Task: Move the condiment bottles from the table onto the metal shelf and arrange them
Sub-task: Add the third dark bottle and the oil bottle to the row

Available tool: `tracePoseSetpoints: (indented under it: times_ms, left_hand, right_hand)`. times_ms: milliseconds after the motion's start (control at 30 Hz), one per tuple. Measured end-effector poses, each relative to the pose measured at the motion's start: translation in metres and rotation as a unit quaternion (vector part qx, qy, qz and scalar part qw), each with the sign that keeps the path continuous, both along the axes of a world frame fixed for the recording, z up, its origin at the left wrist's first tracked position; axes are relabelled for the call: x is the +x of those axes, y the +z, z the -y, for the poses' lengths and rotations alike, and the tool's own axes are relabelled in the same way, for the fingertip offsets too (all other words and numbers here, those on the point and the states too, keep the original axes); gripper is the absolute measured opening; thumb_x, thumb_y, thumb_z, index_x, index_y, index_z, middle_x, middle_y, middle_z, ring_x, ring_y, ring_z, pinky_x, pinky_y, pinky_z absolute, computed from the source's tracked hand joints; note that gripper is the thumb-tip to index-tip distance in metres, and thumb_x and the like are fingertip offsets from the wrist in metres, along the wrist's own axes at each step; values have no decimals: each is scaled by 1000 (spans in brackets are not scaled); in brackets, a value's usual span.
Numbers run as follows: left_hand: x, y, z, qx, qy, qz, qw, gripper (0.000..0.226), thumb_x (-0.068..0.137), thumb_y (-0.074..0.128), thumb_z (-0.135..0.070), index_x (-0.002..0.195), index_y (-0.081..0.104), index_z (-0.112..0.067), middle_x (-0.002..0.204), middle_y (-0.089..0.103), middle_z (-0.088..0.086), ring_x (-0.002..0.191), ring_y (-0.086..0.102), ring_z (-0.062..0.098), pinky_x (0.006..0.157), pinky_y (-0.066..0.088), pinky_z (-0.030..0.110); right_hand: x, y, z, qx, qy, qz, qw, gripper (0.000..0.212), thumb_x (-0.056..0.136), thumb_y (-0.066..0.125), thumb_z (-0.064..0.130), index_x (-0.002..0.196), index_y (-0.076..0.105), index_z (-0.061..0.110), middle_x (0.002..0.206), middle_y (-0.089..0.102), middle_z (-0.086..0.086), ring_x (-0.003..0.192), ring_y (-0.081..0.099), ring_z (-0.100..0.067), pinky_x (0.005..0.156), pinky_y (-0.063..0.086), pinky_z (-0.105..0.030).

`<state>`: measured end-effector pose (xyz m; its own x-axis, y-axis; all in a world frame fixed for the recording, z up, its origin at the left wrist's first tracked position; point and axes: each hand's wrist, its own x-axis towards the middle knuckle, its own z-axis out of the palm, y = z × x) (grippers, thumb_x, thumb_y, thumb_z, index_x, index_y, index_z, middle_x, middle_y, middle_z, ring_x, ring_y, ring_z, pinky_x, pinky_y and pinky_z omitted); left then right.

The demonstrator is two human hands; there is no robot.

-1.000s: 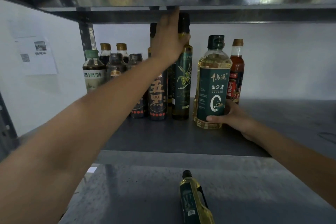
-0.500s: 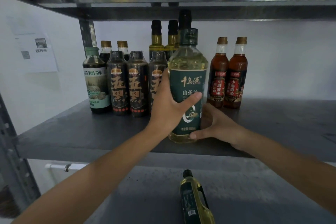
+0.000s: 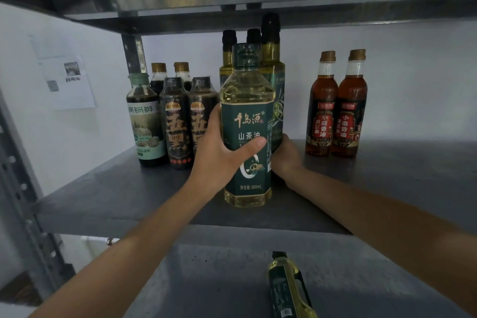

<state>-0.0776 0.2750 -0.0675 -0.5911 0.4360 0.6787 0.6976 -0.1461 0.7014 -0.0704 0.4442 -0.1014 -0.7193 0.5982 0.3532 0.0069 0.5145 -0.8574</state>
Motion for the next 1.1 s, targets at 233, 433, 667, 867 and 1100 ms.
tracePoseSetpoints:
  times_ms: [233,433,667,867,1100]
  left_hand:
    - [0,-3,-3,18,0,-3,1000,74,64,72,-40,129,38,-30,105,60,-26,96,60,-12,76,47,6]
    - [-4,-6,-3,21,-4,-9,1000,76,68,79,-39,132,40,-26,104,63,-30,99,61,-8,76,47,7]
    - [-5,-7,-4,34,-16,-6,999,76,64,73,-48,130,42,-28,110,63,-26,101,62,-5,78,48,9]
    - [-3,-6,-3,34,-15,-10,999,65,64,72,-48,120,40,-43,107,62,-30,100,62,-6,77,48,9]
    - [-3,-7,-3,36,-17,-14,999,62,64,73,-46,118,41,-47,107,63,-31,100,62,-5,78,49,11]
  right_hand:
    - [-8,-7,-27,-38,-11,-36,999,66,73,80,16,120,35,5,116,53,-6,106,51,-18,86,46,-31]
    - [-24,-14,-75,-94,95,48,990,89,55,87,23,128,38,10,122,60,-2,115,55,-19,98,48,-41]
    - [-46,-23,-92,-28,44,70,996,72,72,80,19,129,37,12,121,58,-3,114,54,-21,97,48,-41]
    - [-67,-20,-103,3,30,73,997,71,73,79,21,128,35,8,119,57,-5,111,54,-23,96,48,-43]
    - [-72,-19,-106,8,18,88,996,73,69,80,26,128,40,8,117,60,-7,110,56,-25,89,49,-38]
